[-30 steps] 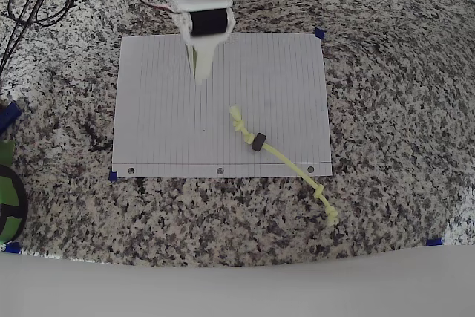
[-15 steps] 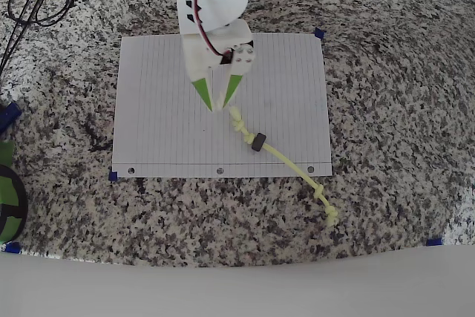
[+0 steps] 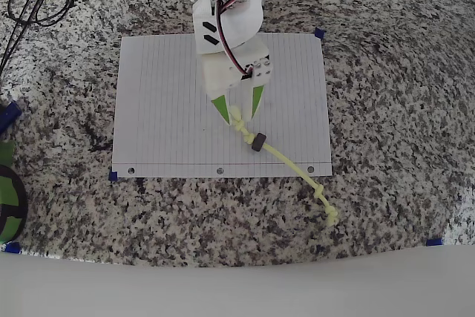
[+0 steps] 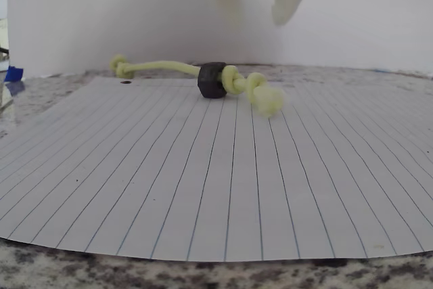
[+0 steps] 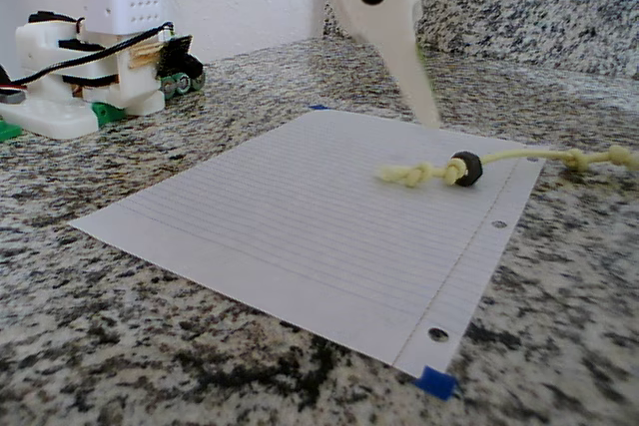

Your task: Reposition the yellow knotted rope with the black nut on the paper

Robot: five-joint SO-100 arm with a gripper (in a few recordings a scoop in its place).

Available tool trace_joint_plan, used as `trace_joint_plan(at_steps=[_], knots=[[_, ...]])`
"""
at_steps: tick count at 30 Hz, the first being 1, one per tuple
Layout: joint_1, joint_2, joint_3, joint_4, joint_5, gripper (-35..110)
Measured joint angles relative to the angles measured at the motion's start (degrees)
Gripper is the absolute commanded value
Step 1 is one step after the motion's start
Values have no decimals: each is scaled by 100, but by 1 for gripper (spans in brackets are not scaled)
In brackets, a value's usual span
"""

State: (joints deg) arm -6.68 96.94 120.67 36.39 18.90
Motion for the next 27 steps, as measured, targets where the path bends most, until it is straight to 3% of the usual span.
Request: trace_joint_plan(at_steps=[10,27], knots=[[97,-571,-668,800,316,40],[176,-1239,-1081,756,334,42]])
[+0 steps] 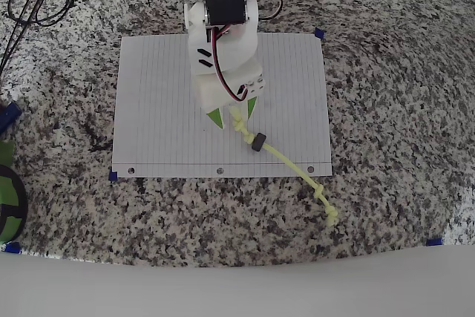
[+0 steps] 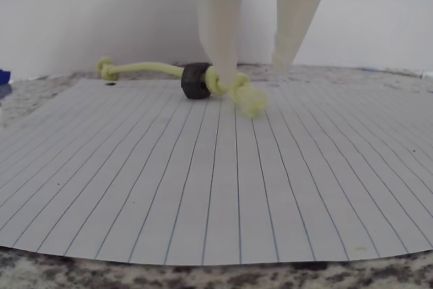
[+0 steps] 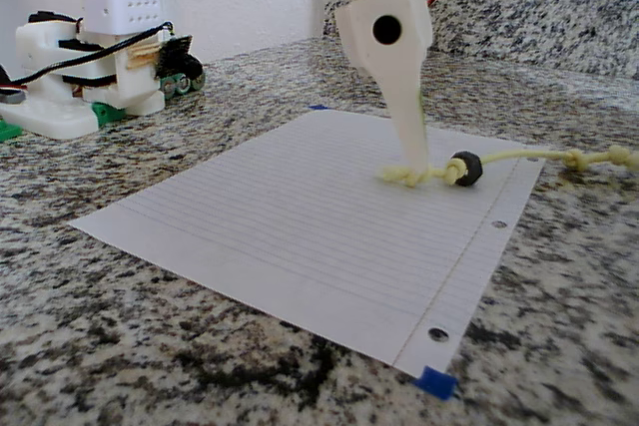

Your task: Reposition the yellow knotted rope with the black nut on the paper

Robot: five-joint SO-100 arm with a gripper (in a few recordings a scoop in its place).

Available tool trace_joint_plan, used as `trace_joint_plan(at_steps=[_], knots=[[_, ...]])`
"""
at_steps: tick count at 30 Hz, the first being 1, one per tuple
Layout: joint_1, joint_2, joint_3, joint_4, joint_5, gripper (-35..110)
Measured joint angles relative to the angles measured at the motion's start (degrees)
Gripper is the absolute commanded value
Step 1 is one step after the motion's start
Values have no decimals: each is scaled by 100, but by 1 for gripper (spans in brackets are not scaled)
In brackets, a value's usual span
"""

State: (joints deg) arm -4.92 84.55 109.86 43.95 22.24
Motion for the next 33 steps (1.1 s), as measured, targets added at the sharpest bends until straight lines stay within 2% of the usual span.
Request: trace_joint_plan(at_steps=[20,22,25,30,33], knots=[[-158,-422,-9,-387,-229,32],[-185,-448,-9,-387,-281,25],[-211,-483,-9,-396,-343,2],[-202,-510,-18,-448,-729,0],[-193,-510,-18,-554,-1406,0]])
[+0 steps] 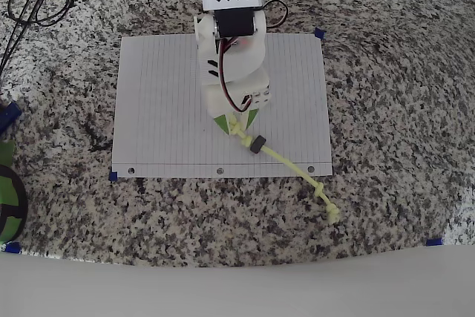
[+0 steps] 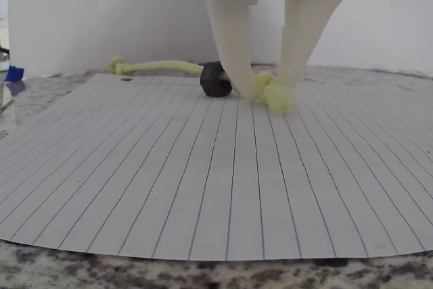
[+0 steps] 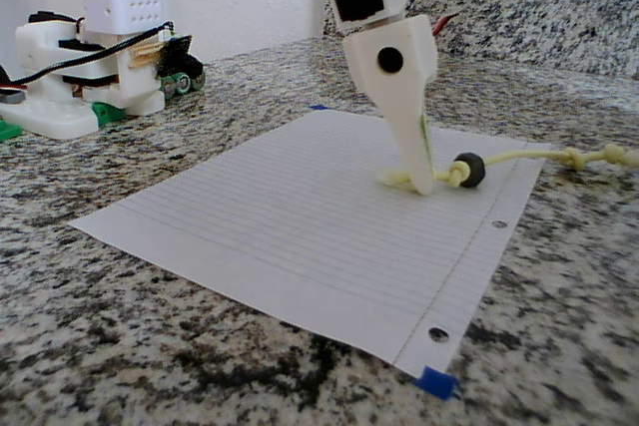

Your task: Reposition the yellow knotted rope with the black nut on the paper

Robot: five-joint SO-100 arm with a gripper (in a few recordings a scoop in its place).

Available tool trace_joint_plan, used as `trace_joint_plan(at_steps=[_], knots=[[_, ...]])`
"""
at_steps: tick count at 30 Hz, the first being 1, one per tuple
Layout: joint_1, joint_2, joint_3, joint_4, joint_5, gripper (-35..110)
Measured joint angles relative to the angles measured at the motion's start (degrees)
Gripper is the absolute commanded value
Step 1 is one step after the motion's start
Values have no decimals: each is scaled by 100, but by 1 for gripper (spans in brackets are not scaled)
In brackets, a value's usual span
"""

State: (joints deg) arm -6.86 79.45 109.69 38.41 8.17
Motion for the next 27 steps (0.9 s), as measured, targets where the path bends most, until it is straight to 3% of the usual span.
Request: trace_joint_plan(at_steps=[14,27], knots=[[35,1336,123,-123,-4254,0],[1222,4808,2426,-1310,-7664,0]])
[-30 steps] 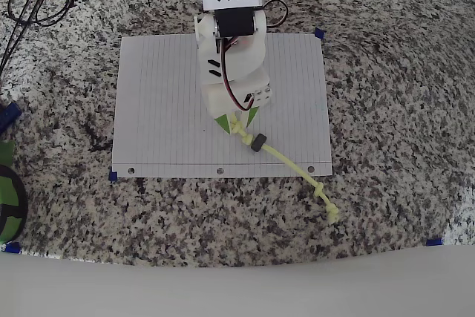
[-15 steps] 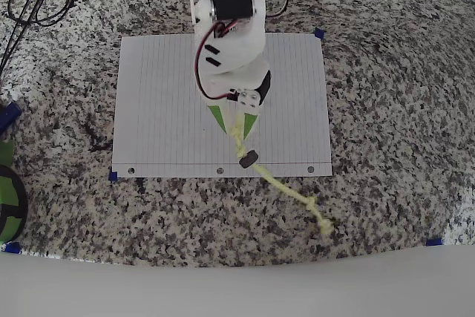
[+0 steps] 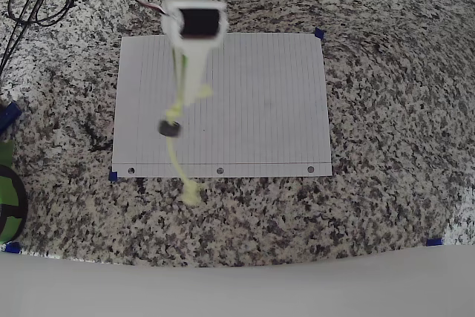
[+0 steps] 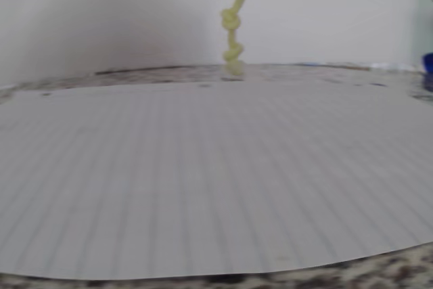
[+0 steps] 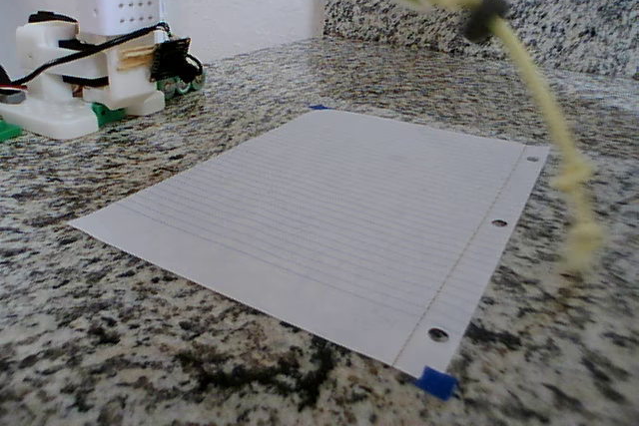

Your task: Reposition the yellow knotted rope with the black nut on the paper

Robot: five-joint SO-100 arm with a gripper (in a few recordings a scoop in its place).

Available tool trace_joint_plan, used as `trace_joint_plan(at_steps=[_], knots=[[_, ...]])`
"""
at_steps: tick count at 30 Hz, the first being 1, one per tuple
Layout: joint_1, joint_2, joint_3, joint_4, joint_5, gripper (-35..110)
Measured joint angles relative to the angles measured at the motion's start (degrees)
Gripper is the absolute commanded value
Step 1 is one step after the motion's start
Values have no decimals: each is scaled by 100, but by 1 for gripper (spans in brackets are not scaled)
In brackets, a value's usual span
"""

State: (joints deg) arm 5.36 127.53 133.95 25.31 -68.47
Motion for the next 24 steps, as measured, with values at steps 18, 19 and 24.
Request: trace_joint_plan(at_steps=[18,19,24], knots=[[2777,3173,1934,-343,-3094,0],[2769,3217,1934,-343,-3111,0],[2646,3665,2259,-343,-2997,0]])
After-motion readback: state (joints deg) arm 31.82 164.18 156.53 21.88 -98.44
